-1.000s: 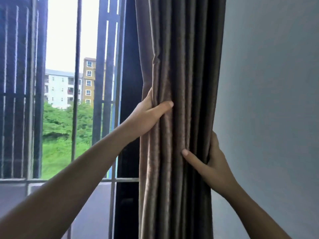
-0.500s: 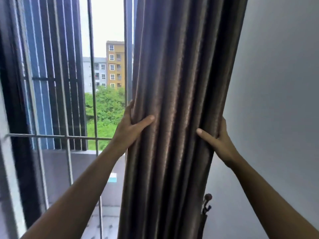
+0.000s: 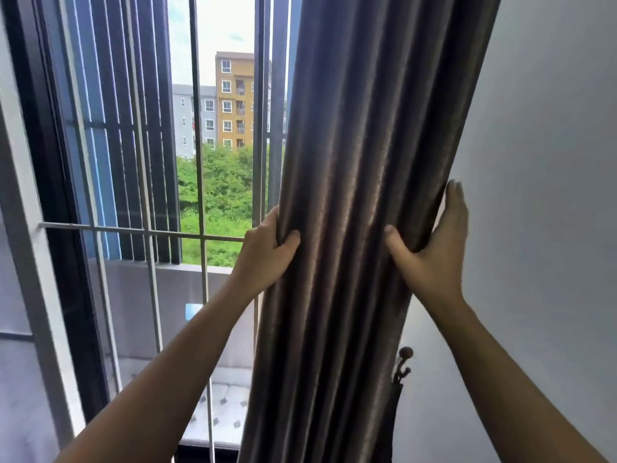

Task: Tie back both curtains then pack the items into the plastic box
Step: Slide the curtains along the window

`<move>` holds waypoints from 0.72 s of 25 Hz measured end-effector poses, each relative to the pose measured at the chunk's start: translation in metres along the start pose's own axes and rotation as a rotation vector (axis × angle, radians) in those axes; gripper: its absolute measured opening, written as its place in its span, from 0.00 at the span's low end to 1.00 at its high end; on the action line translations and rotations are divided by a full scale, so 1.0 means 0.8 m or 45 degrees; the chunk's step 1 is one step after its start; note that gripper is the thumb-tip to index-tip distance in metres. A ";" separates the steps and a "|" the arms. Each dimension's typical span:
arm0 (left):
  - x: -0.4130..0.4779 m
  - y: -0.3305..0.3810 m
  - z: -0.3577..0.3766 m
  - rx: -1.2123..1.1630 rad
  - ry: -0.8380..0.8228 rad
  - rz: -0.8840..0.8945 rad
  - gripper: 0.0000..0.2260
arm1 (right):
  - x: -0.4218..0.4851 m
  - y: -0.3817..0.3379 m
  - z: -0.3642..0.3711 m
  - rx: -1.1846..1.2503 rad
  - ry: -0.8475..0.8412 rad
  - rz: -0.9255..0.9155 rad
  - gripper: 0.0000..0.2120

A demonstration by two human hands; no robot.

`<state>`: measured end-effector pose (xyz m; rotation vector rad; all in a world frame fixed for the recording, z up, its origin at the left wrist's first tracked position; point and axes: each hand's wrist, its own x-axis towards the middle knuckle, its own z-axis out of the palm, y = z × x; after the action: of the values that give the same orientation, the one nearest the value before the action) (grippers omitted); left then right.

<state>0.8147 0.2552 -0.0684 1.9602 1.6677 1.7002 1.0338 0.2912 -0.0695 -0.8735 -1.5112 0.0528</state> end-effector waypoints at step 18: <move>-0.037 -0.028 0.056 0.215 -0.498 -0.198 0.11 | -0.228 0.067 0.097 -0.363 -0.656 0.092 0.29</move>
<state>0.8386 0.2682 -0.1198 2.0034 1.7985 1.0694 0.9699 0.2667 -0.2633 -1.2052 -1.9985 0.1246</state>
